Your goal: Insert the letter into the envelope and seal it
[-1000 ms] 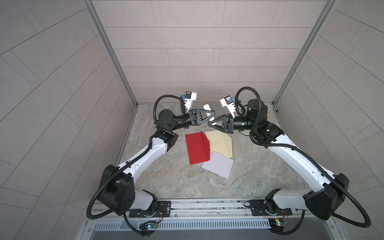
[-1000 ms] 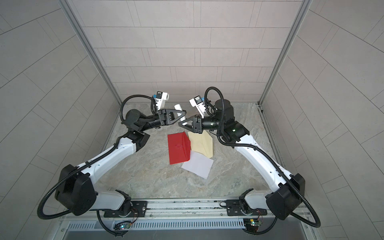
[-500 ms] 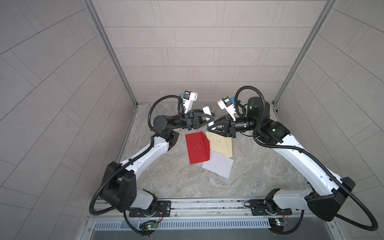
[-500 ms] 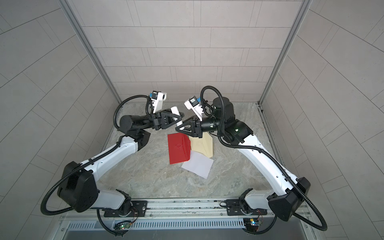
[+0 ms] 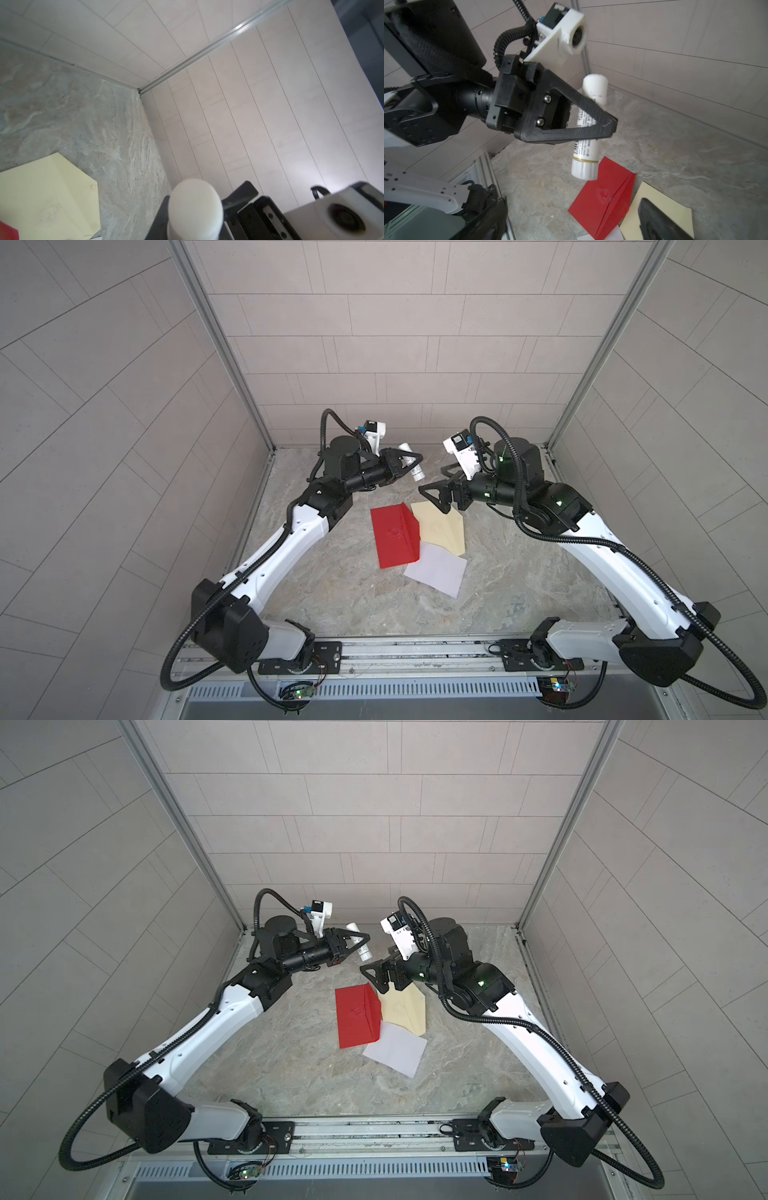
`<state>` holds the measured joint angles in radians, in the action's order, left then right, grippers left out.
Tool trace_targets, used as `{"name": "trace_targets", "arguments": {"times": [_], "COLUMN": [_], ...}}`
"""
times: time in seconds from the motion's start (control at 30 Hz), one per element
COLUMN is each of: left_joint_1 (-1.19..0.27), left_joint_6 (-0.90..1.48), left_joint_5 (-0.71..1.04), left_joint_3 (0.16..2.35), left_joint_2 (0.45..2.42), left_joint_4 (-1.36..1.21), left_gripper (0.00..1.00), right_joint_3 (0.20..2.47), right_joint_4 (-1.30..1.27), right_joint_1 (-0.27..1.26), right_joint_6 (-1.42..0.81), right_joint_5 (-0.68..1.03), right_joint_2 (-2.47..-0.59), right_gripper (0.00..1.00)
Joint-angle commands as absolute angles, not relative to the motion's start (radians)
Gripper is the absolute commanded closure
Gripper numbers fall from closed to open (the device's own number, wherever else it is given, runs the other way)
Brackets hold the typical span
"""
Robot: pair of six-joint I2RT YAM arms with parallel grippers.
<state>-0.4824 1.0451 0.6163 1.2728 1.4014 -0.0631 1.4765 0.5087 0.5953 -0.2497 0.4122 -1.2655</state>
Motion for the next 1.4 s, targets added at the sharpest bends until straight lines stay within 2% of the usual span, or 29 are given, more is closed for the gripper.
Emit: {"name": "trace_targets", "arguments": {"times": [0.0,0.23,0.4,0.47,0.73,0.87,1.03,1.37], "left_joint_1": [-0.482,-0.477,-0.477,-0.477,-0.481,-0.481,-0.481,-0.485], "left_joint_6": [1.249,1.442,1.679,1.717,1.763,1.766,1.757,1.762], "left_joint_5": [0.541,0.523,0.507,0.522,0.52,0.522,0.521,0.527], "left_joint_3": [1.25,1.227,1.139,1.134,1.118,1.117,1.117,1.108], "left_joint_2": [1.432,1.454,1.488,1.506,1.523,1.517,1.511,1.512], "left_joint_4": [-0.053,-0.166,-0.459,-0.503,-0.564,-0.574,-0.576,-0.578], "left_gripper": [1.0,1.0,1.0,1.0,1.0,1.0,1.0,1.0], "right_joint_3": [1.435,1.347,1.324,1.319,1.346,1.348,1.353,1.44], "right_joint_4": [0.41,0.221,0.145,0.115,0.104,0.105,0.098,0.141], "right_joint_1": [0.598,0.597,0.576,0.565,0.528,0.526,0.526,0.528], "right_joint_6": [-0.33,-0.484,-0.564,-0.586,-0.623,-0.627,-0.634,-0.612], "right_joint_5": [0.259,0.306,0.313,0.326,0.401,0.405,0.409,0.424], "right_joint_2": [-1.257,-1.292,-1.326,-1.335,-1.39,-1.402,-1.423,-1.477], "right_gripper": [0.01,0.12,0.18,0.21,0.39,0.4,0.47,0.54]}}
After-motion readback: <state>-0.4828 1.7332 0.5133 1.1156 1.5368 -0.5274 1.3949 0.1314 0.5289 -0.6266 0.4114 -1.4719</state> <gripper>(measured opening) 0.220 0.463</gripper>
